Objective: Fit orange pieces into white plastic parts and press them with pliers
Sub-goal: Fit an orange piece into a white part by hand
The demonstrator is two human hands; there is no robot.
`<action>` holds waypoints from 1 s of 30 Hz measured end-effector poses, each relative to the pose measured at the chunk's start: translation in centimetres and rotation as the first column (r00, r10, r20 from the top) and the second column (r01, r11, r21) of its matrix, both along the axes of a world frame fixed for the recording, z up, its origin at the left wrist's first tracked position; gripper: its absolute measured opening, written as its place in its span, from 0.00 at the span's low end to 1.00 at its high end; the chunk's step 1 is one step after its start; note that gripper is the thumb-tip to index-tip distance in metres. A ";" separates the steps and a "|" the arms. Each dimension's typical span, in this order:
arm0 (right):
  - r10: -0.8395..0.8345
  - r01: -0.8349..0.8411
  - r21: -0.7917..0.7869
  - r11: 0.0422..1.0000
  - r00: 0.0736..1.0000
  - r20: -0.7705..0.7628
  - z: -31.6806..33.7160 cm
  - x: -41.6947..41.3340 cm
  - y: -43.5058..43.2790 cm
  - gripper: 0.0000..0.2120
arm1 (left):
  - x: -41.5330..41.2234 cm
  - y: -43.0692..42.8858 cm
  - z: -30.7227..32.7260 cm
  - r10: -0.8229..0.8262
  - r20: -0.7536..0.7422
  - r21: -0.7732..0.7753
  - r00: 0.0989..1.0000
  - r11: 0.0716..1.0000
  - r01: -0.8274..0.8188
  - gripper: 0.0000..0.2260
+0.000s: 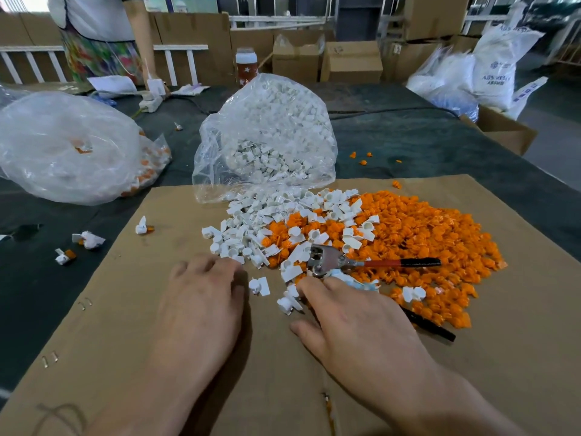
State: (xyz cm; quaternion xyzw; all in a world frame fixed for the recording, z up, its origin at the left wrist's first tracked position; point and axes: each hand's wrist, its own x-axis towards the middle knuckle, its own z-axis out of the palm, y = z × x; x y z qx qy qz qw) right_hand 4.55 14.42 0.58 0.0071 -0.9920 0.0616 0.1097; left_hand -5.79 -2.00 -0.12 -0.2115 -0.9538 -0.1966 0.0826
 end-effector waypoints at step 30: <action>-0.134 0.103 -0.280 0.954 0.987 -0.093 1.0 0.1 1.4 0.07 | 2.9 2.2 1.0 -0.446 0.539 0.802 0.714 0.532 -0.272 0.11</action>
